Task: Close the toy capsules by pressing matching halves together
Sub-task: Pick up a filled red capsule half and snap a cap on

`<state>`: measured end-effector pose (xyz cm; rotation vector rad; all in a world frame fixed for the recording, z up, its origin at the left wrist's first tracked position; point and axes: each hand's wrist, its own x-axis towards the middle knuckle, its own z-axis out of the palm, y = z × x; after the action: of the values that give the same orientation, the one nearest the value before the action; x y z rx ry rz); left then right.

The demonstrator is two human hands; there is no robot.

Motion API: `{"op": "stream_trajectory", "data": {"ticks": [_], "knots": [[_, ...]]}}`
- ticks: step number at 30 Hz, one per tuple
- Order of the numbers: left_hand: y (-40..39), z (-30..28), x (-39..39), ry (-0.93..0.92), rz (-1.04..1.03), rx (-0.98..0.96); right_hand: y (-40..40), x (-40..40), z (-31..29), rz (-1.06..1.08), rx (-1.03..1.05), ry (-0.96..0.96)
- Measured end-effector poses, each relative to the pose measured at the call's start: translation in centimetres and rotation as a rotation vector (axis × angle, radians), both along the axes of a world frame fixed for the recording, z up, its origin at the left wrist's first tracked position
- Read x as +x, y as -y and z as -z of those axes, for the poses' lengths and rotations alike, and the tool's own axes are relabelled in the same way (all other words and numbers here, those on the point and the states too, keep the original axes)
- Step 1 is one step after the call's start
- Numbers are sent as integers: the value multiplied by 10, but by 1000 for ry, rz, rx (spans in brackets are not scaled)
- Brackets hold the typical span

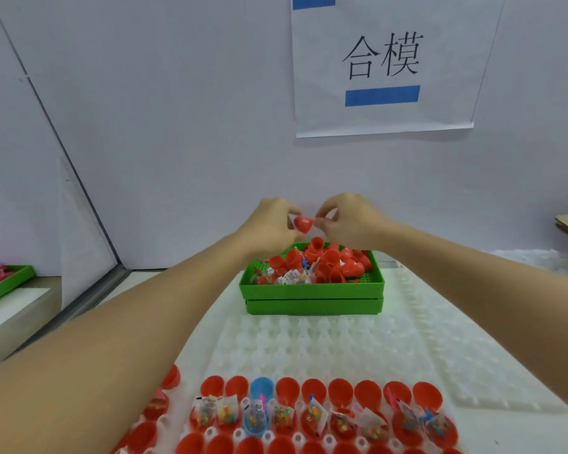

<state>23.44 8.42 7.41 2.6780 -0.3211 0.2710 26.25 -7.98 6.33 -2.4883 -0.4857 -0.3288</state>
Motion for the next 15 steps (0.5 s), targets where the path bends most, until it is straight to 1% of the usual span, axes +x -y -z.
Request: {"op": "stream_trajectory", "data": {"ticks": [1,2,4,8,9,11,13,15], "knots": [[-3,3,-3,-10,-28,-116,5,2,2,53,68,-13],[-7,5,-7,-9,-56,-194,11,5,5,106,98,-14],[-14,10,-12,-13,-103,-265,22,11,11,186,74,-35],[-22,18,-34,-35,-83,-231,41,10,25,192,-48,-216],[-24,20,-40,-29,-73,-226,45,8,27,195,-56,-216],[-26,25,-52,9,-66,-205,54,-1,28,208,-10,-169],[-30,30,-65,20,-52,-180,63,-14,31,219,75,-110],[-34,34,-80,-17,-21,-121,74,-34,36,220,179,-56]]}}
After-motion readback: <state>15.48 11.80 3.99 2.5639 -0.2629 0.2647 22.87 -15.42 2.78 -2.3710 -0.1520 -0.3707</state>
